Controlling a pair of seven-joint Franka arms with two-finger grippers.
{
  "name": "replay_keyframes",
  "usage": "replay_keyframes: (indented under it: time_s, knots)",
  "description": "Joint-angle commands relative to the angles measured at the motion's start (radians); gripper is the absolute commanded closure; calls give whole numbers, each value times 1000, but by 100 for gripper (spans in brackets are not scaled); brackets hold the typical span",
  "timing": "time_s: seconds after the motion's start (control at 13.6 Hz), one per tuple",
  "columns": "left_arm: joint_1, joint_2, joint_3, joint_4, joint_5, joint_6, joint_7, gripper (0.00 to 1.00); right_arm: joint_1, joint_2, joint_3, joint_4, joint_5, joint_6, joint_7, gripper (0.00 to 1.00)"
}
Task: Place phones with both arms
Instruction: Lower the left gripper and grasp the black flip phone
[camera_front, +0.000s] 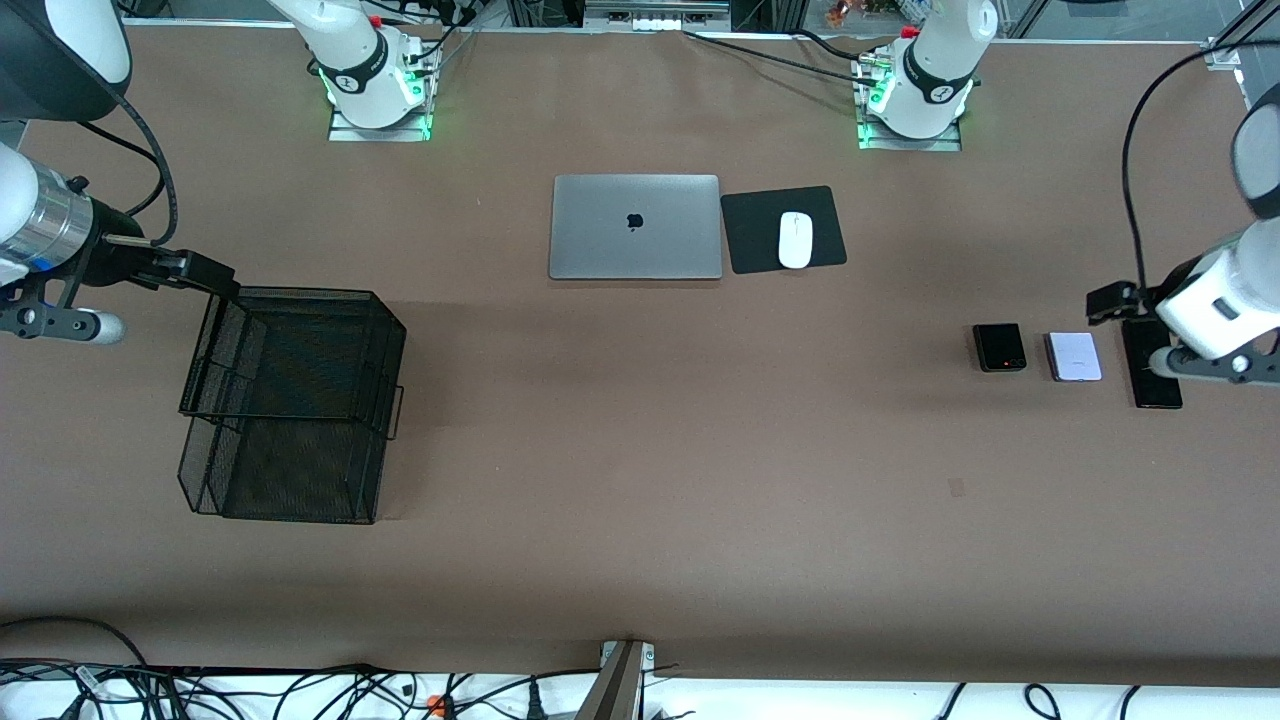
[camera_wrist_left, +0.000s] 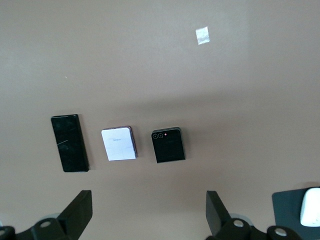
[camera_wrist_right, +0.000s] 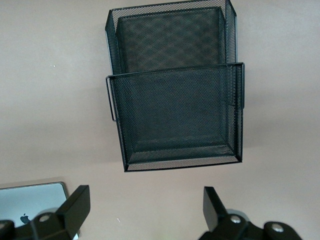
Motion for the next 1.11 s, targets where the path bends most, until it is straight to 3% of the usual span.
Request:
replay_keyframes:
  time_s: [0.0,0.15,0.37,0.88,1.03]
  knots:
    - [6,-5,-6,-23,-70,14,-42,0,-8,0,0,10,13,-15,-18,0]
    - [11,23,-8,-27,-73,-18,-50,0,-8,0,0,10,8,-15,-20,0]
    - [47,56,-6,-78,-62,70,82,0,-8,0,0,10,6,-15,-32,0]
    - [127,50,-8,-446,-58,618,105,0,-6,0,1,10,8,-15,-34,0]
    - [130,40,-8,-533,-61,710,70,0,-6,0,1,10,8,-15,-34,0]
